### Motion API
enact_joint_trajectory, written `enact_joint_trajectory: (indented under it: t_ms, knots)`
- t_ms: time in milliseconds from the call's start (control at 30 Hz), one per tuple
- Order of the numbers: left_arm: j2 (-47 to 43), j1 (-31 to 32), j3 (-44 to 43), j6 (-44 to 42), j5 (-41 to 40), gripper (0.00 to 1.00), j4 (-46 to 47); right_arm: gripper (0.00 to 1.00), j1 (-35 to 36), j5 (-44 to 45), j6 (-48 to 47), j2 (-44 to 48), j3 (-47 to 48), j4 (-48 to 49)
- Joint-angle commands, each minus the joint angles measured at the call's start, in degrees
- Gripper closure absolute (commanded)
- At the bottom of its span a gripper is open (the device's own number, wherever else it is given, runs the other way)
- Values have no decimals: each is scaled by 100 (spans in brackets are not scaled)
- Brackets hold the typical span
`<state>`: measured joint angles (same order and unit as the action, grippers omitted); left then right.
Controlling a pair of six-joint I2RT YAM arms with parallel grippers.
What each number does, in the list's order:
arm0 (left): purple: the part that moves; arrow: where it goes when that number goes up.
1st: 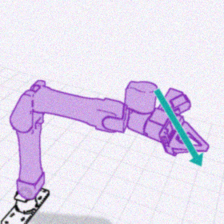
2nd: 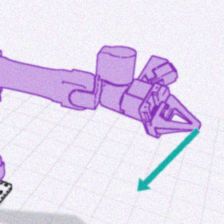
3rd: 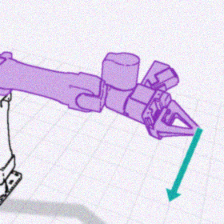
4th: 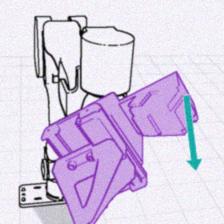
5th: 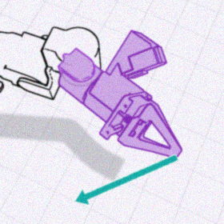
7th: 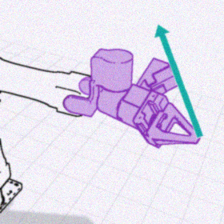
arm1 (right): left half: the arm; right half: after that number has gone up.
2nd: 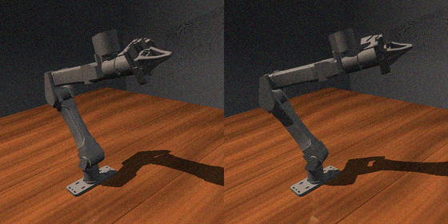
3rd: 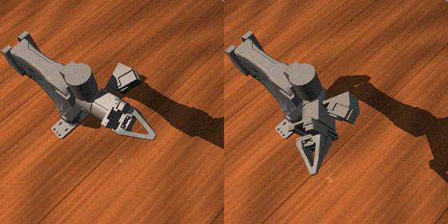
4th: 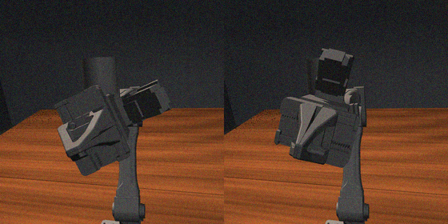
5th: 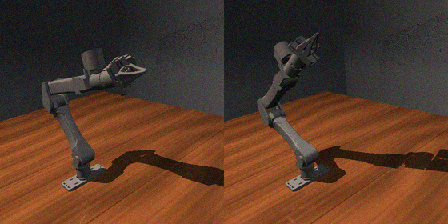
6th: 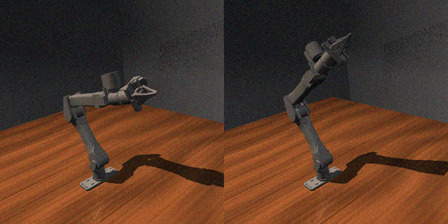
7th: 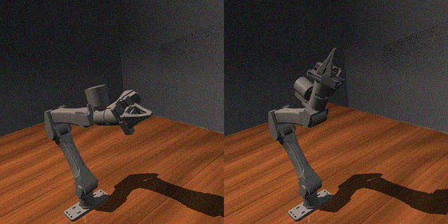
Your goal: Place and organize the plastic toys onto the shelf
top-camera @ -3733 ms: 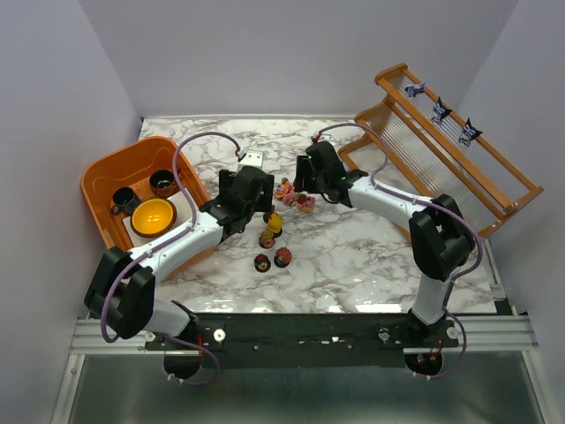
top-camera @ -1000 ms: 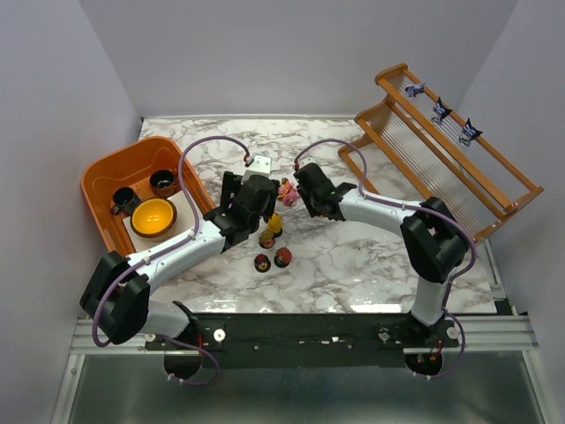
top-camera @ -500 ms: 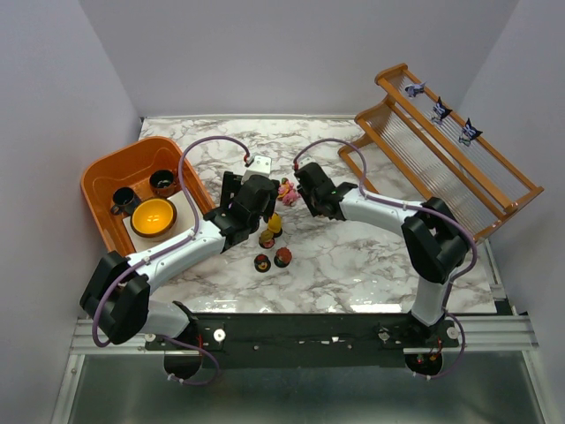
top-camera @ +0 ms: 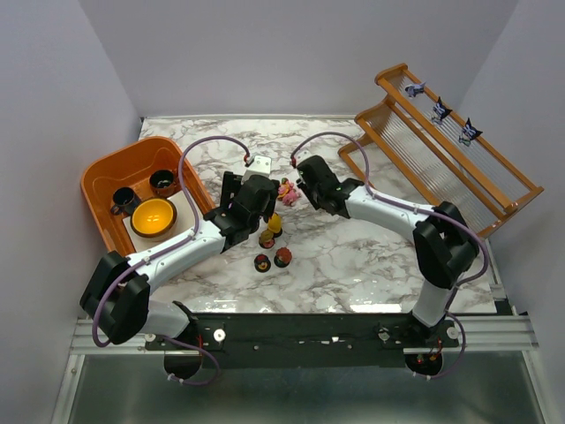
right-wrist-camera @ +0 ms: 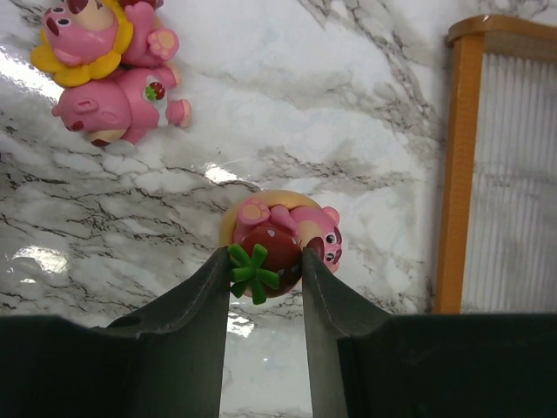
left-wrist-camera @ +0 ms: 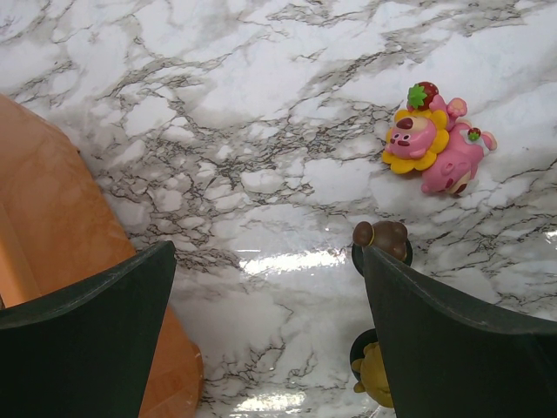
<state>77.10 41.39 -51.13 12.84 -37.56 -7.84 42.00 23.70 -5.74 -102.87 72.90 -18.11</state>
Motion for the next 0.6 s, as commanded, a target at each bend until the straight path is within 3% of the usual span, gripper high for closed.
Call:
enact_joint_trajectory:
  t_ms: [0, 200, 567]
  knots:
    - [-143, 36, 42, -10, -181, 1, 116, 99, -25, 240, -665, 329, 487, 27]
    - [-160, 45, 51, -1, -173, 1, 124, 99, -192, 266, -1306, 478, 918, -70]
    - [-178, 45, 60, -18, -155, 1, 142, 99, -1114, -190, -1992, 531, 1745, -194]
